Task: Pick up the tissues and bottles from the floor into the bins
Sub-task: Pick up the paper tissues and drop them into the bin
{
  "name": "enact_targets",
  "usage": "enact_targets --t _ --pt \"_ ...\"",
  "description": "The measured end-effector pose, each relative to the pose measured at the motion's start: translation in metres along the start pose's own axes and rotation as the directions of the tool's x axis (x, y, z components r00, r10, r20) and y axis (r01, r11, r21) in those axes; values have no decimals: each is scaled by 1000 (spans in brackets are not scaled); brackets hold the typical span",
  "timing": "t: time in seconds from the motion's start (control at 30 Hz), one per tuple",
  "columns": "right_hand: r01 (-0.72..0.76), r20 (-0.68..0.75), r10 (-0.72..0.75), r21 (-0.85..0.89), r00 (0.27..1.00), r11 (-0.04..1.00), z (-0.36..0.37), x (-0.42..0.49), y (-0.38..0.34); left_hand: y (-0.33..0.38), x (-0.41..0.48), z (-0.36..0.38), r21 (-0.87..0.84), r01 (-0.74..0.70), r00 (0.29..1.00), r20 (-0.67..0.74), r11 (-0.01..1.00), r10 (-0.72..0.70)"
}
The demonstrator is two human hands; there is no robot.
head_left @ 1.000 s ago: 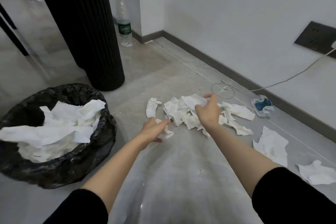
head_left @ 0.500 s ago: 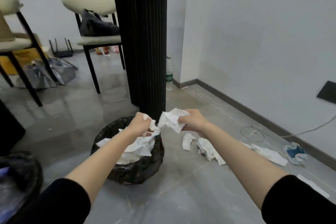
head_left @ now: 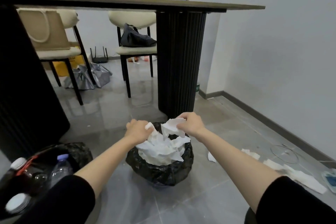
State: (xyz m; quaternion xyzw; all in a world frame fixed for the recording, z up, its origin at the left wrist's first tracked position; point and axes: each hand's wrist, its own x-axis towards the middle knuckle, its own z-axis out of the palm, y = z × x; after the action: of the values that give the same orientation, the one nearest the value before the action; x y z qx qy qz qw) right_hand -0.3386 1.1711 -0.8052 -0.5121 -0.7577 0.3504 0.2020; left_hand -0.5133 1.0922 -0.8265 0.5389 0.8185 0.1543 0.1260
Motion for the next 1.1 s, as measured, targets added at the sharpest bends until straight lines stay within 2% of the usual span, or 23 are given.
enact_targets --t 0.17,0.37,0.5,0.63,0.7,0.8,0.83,1.0,1.1 --pt "-27 12 28 -21 1000 999 27 8 13 -24 2 25 -300 87 994 -37 950 -103" --pt "60 81 -47 -164 996 985 64 23 38 -45 13 60 -317 184 972 -85 931 -221" --pt "157 295 -74 -267 953 951 84 26 42 -41 24 73 -348 170 967 -120 922 -223" --pt "240 574 78 -457 815 856 108 26 55 -46 37 99 -334 118 988 -57 935 -145" --pt "237 620 136 -481 772 844 116 29 62 -54 40 114 -259 68 996 -29 963 -78" --pt "242 640 153 -485 753 840 116 30 67 -55 39 122 39 58 996 -63 998 -56" --pt "244 653 162 -485 740 840 118 33 68 -56 41 124 81 59 995 -80 995 -52" --pt "232 690 225 -503 688 832 128 43 75 -58 47 133 98 71 994 80 993 -79" --pt "259 703 243 -526 668 810 128 50 74 -51 50 135 192 48 971 223 980 -91"
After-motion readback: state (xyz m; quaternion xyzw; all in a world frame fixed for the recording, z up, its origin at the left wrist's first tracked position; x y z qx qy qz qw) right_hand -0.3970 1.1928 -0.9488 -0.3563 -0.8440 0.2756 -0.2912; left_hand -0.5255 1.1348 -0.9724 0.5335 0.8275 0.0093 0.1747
